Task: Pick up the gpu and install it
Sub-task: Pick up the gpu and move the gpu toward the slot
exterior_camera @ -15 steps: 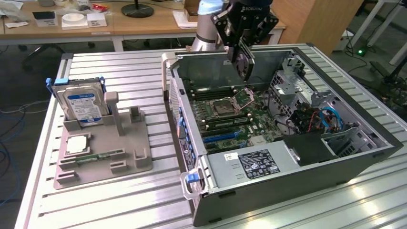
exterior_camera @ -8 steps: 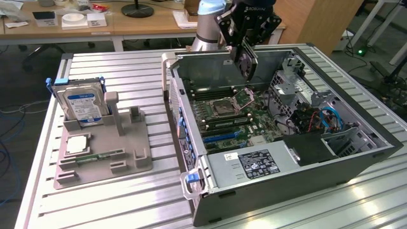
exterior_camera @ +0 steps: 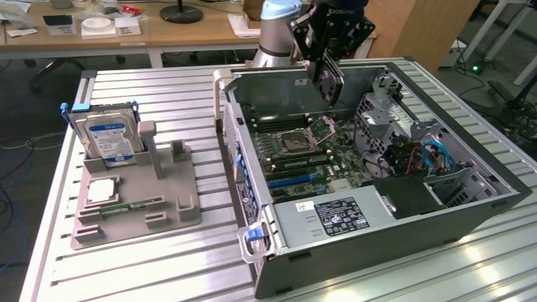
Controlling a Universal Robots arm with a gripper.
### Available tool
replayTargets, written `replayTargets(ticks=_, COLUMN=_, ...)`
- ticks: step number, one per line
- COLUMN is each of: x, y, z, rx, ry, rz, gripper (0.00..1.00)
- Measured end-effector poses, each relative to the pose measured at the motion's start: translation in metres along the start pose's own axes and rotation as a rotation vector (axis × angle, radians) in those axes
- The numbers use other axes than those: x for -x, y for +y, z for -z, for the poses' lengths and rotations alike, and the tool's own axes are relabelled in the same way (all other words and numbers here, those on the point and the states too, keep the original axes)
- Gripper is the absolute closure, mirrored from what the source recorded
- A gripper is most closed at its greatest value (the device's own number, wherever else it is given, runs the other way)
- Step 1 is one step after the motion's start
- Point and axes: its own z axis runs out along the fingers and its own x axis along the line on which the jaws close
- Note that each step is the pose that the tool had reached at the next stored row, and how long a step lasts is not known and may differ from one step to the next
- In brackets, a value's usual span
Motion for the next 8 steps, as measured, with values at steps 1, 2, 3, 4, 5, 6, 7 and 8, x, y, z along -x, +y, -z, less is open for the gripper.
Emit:
replayTargets(ticks=1, x=0.0007, y=0.0, z=0.0, rx=0.0, ry=0.0, rz=0.0, gripper=0.72)
replayTargets(ticks=2, x=0.0015, y=0.0, z=0.0, rx=0.0, ry=0.0, rz=0.0, gripper=0.72)
replayTargets(ticks=3, x=0.0023, y=0.0, z=-0.0001, rx=0.0, ry=0.0, rz=0.0, gripper=0.72)
replayTargets(ticks=4, x=0.003, y=0.0, z=-0.0001, rx=0.0, ry=0.0, rz=0.0, gripper=0.72)
replayTargets(ticks=5, x=0.0038, y=0.0, z=-0.0001, rx=0.0, ry=0.0, rz=0.0, gripper=0.72)
replayTargets(ticks=6, x=0.0046, y=0.0, z=-0.0001, rx=0.0001, ry=0.0, rz=0.0, gripper=0.72)
replayTargets(ticks=7, x=0.0054, y=0.0, z=-0.0001, rx=0.0, ry=0.0, rz=0.0, gripper=0.72)
replayTargets(ticks=8, x=0.0063, y=0.0, z=-0.0001, rx=0.0, ry=0.0, rz=0.0, gripper=0.72)
